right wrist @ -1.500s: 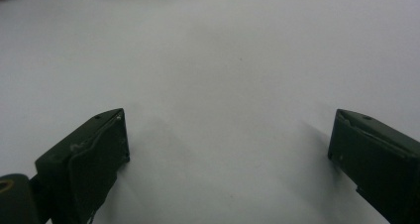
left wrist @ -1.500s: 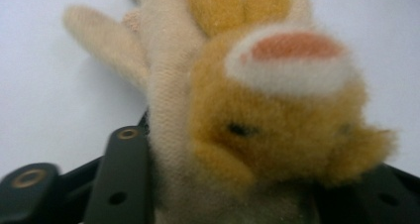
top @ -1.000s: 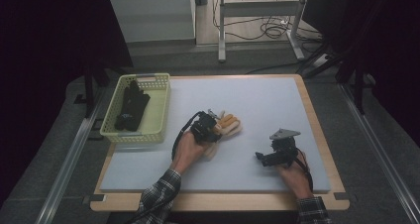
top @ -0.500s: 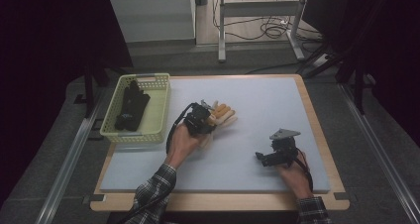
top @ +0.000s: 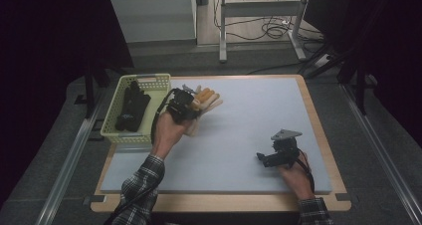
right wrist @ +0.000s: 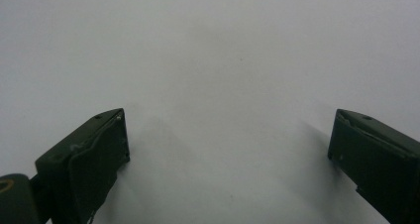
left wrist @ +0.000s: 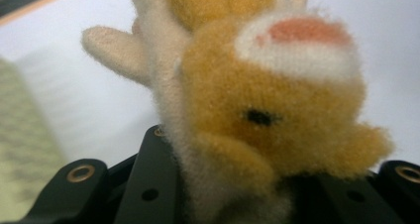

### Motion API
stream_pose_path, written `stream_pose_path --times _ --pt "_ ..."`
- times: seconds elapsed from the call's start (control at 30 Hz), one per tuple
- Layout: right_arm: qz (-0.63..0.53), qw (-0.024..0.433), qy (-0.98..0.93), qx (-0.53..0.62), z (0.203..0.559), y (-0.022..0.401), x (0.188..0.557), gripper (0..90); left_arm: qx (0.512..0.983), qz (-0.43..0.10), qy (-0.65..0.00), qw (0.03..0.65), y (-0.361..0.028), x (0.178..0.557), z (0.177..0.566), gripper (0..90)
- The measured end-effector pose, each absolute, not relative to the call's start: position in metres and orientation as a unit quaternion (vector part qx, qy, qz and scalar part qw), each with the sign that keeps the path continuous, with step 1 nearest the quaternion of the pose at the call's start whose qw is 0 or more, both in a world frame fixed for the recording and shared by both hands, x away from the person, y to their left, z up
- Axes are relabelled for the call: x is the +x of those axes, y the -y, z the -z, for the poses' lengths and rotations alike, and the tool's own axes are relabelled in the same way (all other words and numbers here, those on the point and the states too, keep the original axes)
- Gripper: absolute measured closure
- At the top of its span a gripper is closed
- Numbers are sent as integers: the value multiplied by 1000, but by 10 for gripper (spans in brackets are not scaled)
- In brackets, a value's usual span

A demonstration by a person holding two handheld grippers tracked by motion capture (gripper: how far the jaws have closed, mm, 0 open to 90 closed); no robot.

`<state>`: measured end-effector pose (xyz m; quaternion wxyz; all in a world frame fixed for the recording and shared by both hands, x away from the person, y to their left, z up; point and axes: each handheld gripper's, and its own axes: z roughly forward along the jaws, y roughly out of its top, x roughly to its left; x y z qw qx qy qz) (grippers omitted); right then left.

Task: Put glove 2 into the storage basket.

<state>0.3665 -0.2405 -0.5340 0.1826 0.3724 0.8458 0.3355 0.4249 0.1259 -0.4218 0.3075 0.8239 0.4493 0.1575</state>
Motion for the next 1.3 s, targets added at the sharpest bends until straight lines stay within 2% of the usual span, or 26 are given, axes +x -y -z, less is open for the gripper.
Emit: stream_pose_path --times 0.37,0.73,0.93,1.3 --pt "-336 183 -845 373 534 240 367 19 785 -192 -507 300 -191 430 399 690" --pt "-336 183 -845 373 534 240 367 19 740 -208 -573 285 -256 435 408 685" --pt "-336 183 -845 373 534 240 367 19 728 -210 -594 269 -271 443 429 682" --pt "-337 183 -845 373 534 240 367 19 726 -209 -614 229 -274 469 462 673"
